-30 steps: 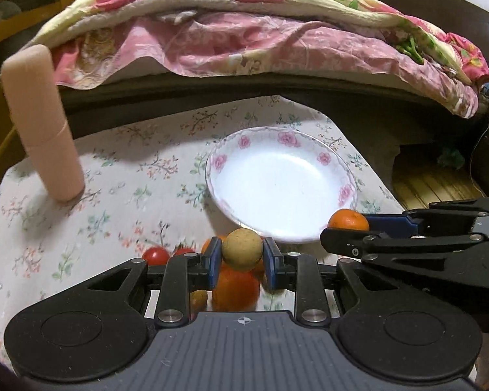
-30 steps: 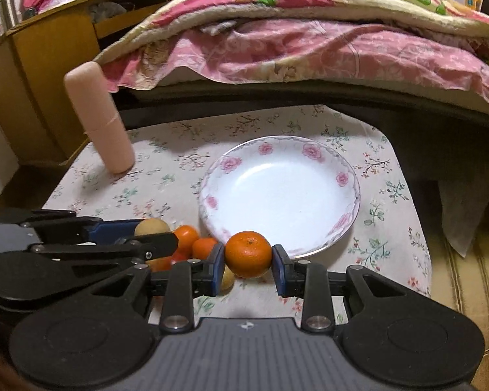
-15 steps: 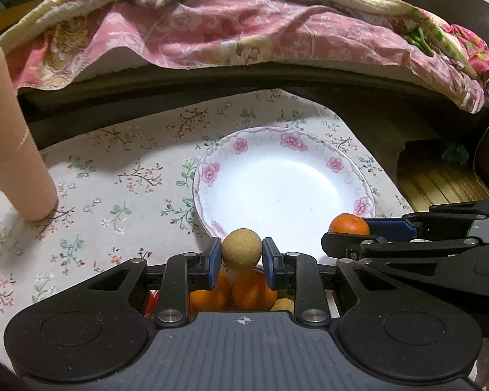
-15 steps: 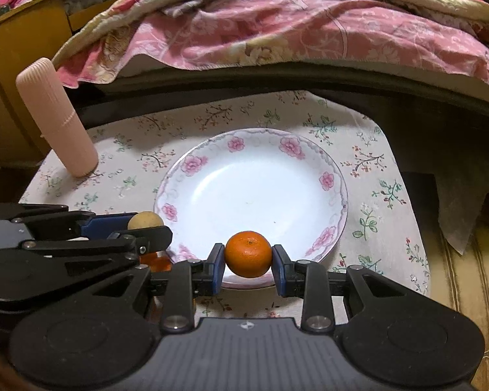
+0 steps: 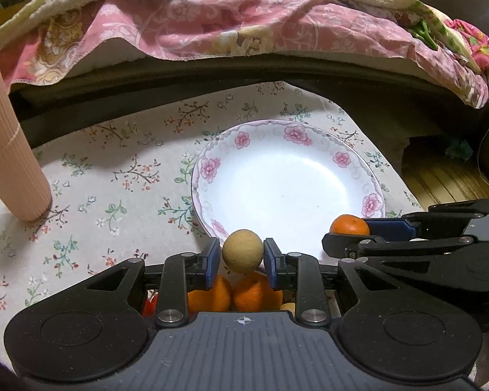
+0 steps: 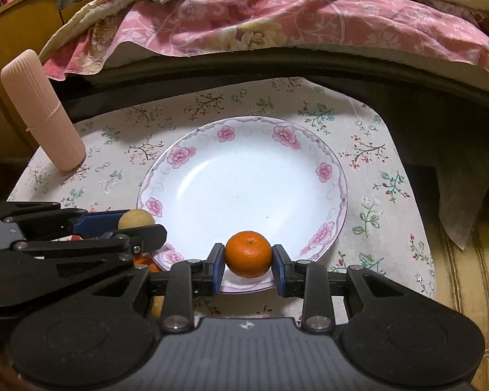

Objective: Organize fruits
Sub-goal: 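Carry the mandarin in the right tool and tan fruit in the left tool over the white plate, then open the right tool over the plate while the left tool releases its tan fruit, then move both tools back from the plate toward the fruit cluster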

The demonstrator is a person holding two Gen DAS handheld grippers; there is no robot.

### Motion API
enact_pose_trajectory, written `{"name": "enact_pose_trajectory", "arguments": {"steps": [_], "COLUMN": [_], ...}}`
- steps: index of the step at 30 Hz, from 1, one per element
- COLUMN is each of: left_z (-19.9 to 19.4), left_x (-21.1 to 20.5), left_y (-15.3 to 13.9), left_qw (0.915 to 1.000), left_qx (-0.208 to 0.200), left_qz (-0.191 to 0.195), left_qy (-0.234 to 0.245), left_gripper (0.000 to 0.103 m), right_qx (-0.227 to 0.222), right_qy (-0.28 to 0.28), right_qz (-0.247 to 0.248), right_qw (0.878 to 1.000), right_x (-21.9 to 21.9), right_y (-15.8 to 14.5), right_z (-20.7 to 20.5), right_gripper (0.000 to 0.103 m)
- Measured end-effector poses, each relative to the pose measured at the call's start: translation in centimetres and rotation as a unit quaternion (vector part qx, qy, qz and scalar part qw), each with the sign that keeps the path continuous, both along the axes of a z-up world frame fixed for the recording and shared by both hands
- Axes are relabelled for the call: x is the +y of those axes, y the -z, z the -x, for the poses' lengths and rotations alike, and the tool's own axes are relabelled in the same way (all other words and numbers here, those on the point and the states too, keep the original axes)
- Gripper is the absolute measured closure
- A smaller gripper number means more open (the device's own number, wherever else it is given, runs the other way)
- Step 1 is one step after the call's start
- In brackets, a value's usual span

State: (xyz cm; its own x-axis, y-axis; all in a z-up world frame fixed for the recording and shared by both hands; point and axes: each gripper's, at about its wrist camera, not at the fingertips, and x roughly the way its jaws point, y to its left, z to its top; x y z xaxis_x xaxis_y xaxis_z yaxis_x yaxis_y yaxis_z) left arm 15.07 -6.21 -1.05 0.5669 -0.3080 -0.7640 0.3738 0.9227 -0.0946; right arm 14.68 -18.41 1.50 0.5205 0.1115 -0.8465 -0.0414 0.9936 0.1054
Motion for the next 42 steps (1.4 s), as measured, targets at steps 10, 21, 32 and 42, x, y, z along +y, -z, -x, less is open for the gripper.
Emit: {"name": "enact_pose_trajectory", "arguments": {"steps": [10,21,32,42], "left_z": [-0.1,-0.1,1.0,4.4], "left_x": [0.1,0.4,2.1,3.4], "left_y": [0.2,-0.2,-1.7,-3.3], "left_qw": [1.0000,0.9999,0.9996,0.9995], "left_qx": [0.003,-0.007,-0.018,-0.027], "left_qz": [0.007,0.007,0.001,-0.004], "left_qy": [-0.004,-0.009,-0.022,-0.018], "left_gripper": [0.060,0.055,0.050,0.046], "right_qx": [0.000,-0.005,-0.017,-0.023], "right_qy": [0.008,0.017,0.024,0.019], "right_qz": [-0.004,-0.012,-0.018,-0.027], "right_qw": [1.000,1.000,0.999,0.999], "right_x": [-0.3,-0.7,-0.8,-0.4], "right_y": [0.3,-0.1,-1.3,-2.8], "right_z": [-0.2,-0.2,0.5,3.5], "right_gripper": [0.069,0.067,0.067,0.067]}}
